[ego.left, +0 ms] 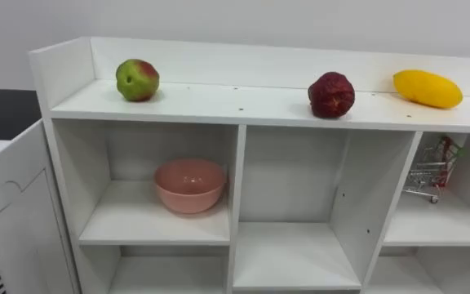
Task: Arrange fruit in the closet
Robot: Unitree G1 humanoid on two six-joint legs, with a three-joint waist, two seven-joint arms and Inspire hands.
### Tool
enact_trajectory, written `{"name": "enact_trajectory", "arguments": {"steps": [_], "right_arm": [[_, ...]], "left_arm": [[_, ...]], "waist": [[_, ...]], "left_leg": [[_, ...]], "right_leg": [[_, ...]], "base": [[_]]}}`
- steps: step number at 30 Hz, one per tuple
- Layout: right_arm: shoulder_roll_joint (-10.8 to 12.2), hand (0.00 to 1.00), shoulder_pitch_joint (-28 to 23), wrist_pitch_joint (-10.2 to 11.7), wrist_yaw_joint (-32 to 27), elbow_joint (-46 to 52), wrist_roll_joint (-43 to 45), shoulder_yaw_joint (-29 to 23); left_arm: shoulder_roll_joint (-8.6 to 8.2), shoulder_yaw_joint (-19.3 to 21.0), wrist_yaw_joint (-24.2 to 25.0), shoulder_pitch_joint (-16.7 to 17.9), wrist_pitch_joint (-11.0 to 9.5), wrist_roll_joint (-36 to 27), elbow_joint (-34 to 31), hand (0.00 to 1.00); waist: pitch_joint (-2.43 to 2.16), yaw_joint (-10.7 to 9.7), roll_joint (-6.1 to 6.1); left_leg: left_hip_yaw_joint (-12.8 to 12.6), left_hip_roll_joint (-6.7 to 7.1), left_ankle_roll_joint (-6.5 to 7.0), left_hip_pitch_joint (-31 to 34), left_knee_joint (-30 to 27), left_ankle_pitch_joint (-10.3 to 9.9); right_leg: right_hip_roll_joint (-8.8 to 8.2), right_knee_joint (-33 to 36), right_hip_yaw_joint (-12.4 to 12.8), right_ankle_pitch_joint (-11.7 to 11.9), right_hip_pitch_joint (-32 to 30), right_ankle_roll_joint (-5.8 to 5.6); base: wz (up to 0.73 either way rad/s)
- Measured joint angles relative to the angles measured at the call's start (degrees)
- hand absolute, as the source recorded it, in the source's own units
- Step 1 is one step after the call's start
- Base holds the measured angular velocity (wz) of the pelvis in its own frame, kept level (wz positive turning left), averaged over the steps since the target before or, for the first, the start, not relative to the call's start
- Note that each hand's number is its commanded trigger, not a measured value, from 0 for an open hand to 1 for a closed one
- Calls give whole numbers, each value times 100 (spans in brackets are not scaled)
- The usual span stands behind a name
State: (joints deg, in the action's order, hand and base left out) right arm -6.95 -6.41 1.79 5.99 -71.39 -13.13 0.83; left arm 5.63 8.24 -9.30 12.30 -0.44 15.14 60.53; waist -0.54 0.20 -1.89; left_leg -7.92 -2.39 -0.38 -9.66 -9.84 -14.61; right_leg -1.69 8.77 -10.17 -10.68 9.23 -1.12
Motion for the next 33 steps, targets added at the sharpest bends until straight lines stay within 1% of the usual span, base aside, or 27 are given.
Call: {"name": "enact_trajectory", "arguments": {"steps": [3,5,9,13,16,20,23,25,26,27,28,29,30,33], "right_arm": [[-2,0,-26,-9,-63,6,-99,2],[-6,0,-34,-14,-86,6,-131,2],[-6,0,-31,-49,-130,-8,-243,16],[-5,0,-27,-60,-170,-13,-254,14],[-3,0,-29,-63,-257,-8,-257,17],[2,0,-31,-63,-395,2,-437,15],[-8,0,-25,-65,-566,83,-485,-9],[-19,0,-25,-70,-695,276,-486,-126],[-21,0,-11,-83,-789,473,-488,-268],[-21,0,-6,-123,-921,870,-478,-448],[-33,0,26,-121,-1097,1341,-433,-520],[-33,0,59,-107,-1179,1559,-408,-560],[-34,0,139,-25,-1329,1954,-329,-610],[-48,0,239,21,-1692,3262,-139,-674]], "left_arm": [[9,2,-102,54,13,25,161,0],[9,-12,-129,134,57,80,230,0],[19,-182,-124,305,277,81,263,0],[24,-189,-95,356,414,101,262,0],[36,-198,9,344,496,325,241,0],[40,-277,40,289,514,351,253,0],[34,-277,40,215,509,352,252,0],[35,-275,37,183,491,359,231,0],[38,-266,37,178,467,359,208,0],[43,-254,37,163,435,362,186,0],[55,-259,34,140,393,378,186,0],[63,-263,30,132,376,388,185,0],[79,-271,25,124,360,461,165,0],[94,-277,-1,81,327,459,93,0]], "waist": [[10,9,23],[14,-1,28],[31,3,58],[35,3,57],[37,2,57],[49,-10,66],[79,-14,69],[96,-32,72],[101,-50,75],[116,-71,76],[130,-96,66],[139,-118,75],[143,-143,77],[138,-156,53]], "left_leg": [[6,-7,0,0,13,0],[12,-7,0,1,11,0],[8,-8,-1,4,7,0],[18,-9,-1,18,-16,0],[8,-8,0,10,-16,0],[24,-7,0,6,-48,0],[31,-8,0,24,-27,0],[34,-8,0,29,-27,0],[25,-7,0,29,-34,0],[14,-5,1,26,-31,1],[8,-1,2,21,-31,1],[5,-1,2,21,-33,1],[4,-1,2,14,-46,1],[7,-1,1,15,-41,2]], "right_leg": [[15,2,21,17,-9,9],[15,3,21,17,-9,9],[15,-2,32,17,-12,9],[15,-14,37,17,-6,8],[14,-13,59,17,-8,8],[11,-12,51,17,0,8],[11,-7,55,16,-8,8],[11,-2,47,17,-11,8],[11,0,48,17,-14,8],[11,0,58,17,-15,8],[10,1,65,17,-19,8],[10,-2,68,17,-20,8],[14,-4,76,16,-23,7],[15,-13,78,15,-38,6]], "base": [[0],[0],[0],[0],[0],[0],[0],[0],[0],[-5],[-4],[-4],[0],[0]]}}
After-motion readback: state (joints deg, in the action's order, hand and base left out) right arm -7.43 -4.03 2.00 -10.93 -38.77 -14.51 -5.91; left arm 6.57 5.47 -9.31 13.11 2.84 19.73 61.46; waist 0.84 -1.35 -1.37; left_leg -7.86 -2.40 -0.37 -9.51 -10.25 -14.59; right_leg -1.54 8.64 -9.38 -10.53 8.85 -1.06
